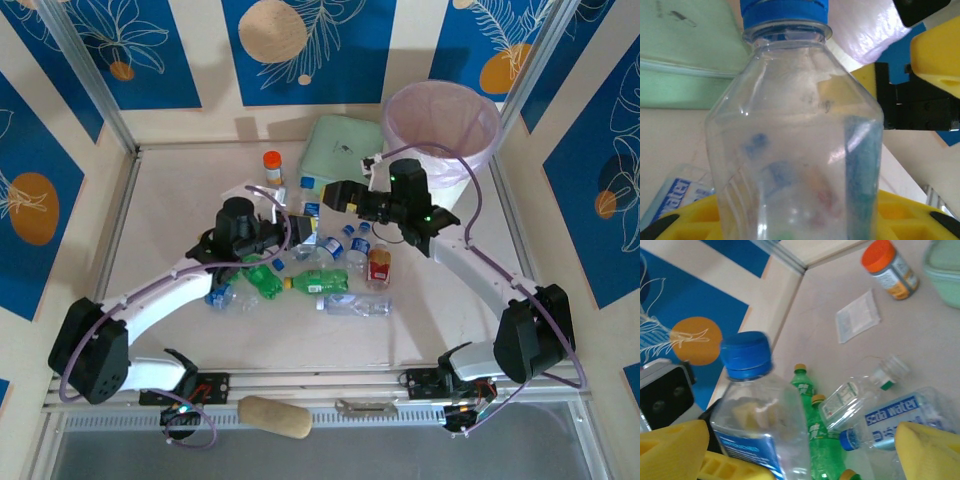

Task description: Put the plastic bottles in the bin

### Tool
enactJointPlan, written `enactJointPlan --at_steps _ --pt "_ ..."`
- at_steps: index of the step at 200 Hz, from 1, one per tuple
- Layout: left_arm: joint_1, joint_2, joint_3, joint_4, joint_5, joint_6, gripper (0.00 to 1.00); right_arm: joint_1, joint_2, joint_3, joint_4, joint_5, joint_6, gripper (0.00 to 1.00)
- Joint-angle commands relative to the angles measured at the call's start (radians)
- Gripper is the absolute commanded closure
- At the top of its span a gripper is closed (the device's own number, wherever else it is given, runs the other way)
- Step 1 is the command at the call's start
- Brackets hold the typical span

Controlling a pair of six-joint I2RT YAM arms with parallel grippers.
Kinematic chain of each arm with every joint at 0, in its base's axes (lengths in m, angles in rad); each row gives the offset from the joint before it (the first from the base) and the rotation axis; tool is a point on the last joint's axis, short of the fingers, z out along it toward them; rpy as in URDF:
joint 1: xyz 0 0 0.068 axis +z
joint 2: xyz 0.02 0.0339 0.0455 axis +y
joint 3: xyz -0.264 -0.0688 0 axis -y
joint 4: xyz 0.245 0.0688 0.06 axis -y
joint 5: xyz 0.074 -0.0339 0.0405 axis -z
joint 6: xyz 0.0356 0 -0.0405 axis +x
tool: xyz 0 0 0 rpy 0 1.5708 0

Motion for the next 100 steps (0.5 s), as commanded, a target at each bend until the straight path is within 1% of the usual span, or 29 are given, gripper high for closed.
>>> enactJointPlan --at_steps 1,21,62,100 --pt "-0.028 0.023 0.04 0.088 0.077 -0.004 0.54 0.031 0.019 0.017 0.022 -0.033 -0.018 0.06" --pt "-0.045 0.032 0.04 0.085 0.057 0.007 0.54 0.046 0.035 0.027 0.014 -0.013 -0.017 0.09" --pt "-0.088 0.033 0.047 0.014 -0.033 0.085 0.53 0.077 0.067 0.047 -0.032 0.037 -0.02 0.12" --pt "-0.1 0.044 0.048 0.0 -0.063 0.092 0.53 0.088 0.076 0.044 -0.031 0.048 -0.008 0.24"
